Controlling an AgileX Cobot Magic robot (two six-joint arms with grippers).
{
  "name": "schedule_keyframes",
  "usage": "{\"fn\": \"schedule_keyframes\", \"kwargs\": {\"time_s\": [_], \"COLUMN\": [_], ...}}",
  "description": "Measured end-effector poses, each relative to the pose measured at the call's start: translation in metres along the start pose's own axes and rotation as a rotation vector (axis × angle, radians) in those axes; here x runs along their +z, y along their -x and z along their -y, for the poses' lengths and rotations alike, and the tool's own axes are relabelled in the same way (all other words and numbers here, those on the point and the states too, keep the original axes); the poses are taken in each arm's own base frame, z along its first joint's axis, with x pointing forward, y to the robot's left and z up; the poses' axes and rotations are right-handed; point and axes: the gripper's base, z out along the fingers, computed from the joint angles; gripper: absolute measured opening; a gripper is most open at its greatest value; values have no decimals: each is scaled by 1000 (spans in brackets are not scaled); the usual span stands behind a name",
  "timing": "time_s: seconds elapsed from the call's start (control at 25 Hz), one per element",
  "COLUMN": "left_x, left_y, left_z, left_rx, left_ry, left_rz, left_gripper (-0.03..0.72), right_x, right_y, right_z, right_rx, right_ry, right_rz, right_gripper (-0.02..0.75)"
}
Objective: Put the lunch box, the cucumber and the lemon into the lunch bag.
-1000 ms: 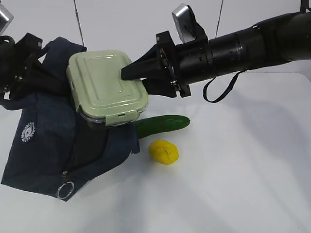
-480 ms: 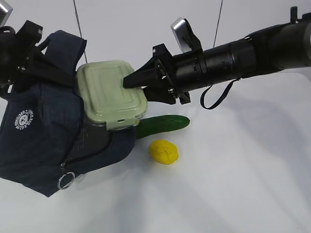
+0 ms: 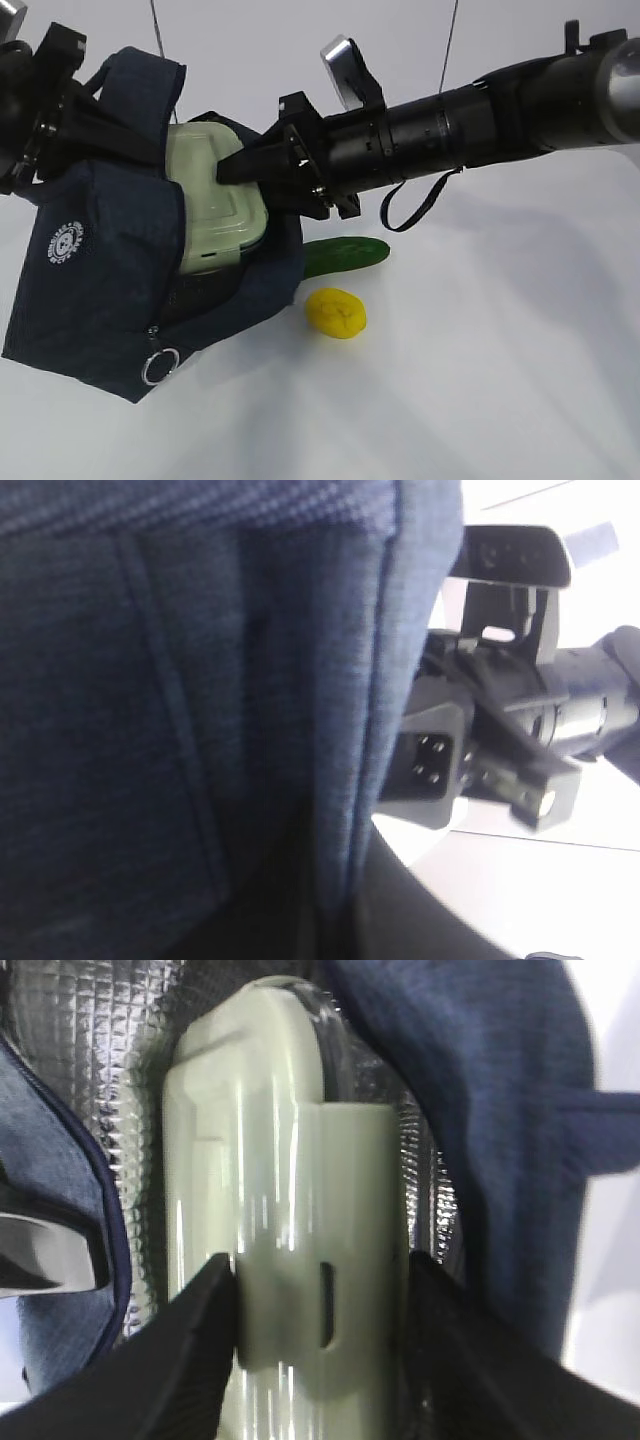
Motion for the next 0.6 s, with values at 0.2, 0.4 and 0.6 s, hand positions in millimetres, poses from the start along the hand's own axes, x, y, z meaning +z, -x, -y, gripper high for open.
{"fn": "schedule_keyframes", "kwargs": {"time_s": [0.2,0.4,0.6], "left_x": [3,4,5], "left_y": [0,1,1], "left_z": [0,0,1], "left_rx": [-16,-16,-15], "left_ry": [-30,-44,-60], "left_rz": [-22,-20,-18], "left_gripper": [-3,-3,-3], "right_x": [20,25,32], "right_y": [-7,-7,-10], "right_z": [-3,0,15], "right_rx": [-15,-28,16], "right_ry": [-19,-44,-54], "right_rz": [-13,-1,-3], "right_gripper": [358,358,358]}}
